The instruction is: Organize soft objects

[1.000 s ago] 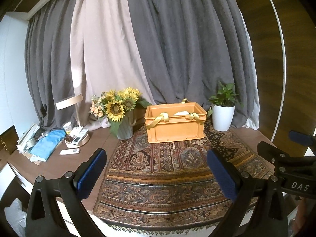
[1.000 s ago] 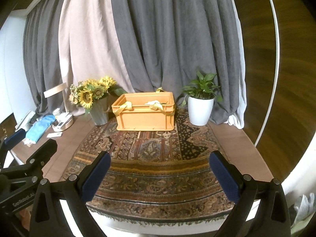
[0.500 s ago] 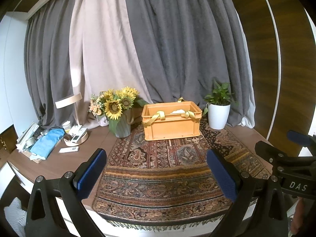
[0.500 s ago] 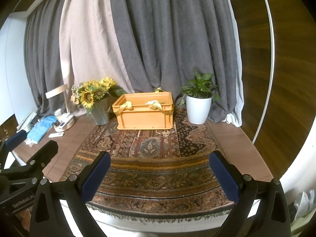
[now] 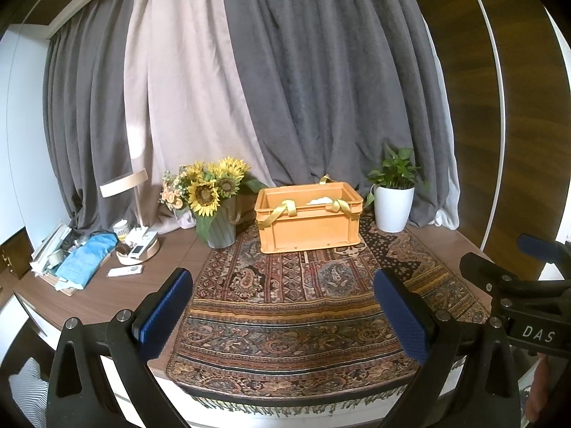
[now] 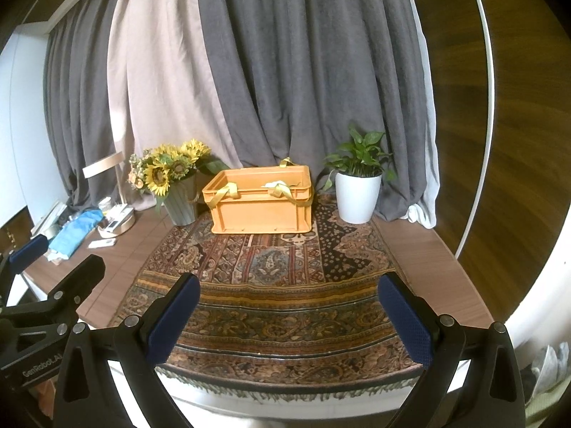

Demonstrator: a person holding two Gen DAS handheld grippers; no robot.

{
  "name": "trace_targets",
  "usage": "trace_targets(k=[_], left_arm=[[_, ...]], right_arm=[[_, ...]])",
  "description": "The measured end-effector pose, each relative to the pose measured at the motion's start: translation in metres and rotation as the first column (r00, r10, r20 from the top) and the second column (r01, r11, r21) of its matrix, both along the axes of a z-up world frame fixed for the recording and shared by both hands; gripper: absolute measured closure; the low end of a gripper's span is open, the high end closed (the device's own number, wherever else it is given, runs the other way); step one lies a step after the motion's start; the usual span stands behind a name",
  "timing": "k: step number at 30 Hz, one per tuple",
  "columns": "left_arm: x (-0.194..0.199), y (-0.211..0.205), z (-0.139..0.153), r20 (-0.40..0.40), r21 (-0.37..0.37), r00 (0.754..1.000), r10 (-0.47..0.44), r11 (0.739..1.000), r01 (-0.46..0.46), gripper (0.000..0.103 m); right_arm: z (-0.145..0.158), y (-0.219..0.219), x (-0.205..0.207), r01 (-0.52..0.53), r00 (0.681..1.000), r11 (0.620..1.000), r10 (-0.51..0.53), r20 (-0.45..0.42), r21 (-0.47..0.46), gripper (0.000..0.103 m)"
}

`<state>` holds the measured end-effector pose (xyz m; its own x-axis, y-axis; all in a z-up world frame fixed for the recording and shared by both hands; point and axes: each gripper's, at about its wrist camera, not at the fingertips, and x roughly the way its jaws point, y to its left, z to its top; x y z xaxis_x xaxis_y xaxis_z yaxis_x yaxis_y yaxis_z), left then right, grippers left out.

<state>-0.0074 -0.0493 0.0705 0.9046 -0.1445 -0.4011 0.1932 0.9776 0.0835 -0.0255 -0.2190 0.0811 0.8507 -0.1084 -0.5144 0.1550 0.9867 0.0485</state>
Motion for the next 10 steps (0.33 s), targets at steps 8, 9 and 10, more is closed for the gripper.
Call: trace_targets(k=[8, 9, 10], left_arm=[[0.0006, -0.0014, 0.0004, -0.003, 0.000, 1.000, -0.005, 1.000, 0.005, 0.000], [0.0004, -0.0021, 0.0006, -0.003, -0.001, 1.000, -0.007, 1.000, 0.007, 0.000], [0.0005, -0.0026, 0.0008, -0.004, 0.000, 1.000, -0.009, 1.000, 0.009, 0.000]], right_arm=[[0.0008, -0.0011, -0.0012, 0.000, 1.000, 1.000, 0.000, -0.001, -0.002, 0.002], [0.0007, -0.0011, -0.0012, 0.001, 1.000, 1.000, -0.001, 0.000, -0.002, 0.002], [0.0007, -0.0024, -0.0014, 0.002, 1.000, 1.000, -0.002, -0.001, -0.001, 0.002]])
